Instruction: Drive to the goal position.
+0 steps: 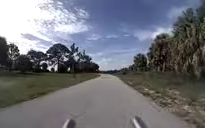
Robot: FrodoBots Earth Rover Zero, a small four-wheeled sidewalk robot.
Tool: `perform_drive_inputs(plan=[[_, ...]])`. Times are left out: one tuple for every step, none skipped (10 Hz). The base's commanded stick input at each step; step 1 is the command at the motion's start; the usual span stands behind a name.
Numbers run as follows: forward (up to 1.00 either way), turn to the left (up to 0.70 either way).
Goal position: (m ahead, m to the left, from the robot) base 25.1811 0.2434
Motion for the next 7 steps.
perform_drive_inputs(plan=[[0.69, 0.03], [0.69, 0.03], [0.69, 0.03], [0.69, 0.03], [0.69, 0.15], [0.69, 0.29], [0.69, 0.34]])
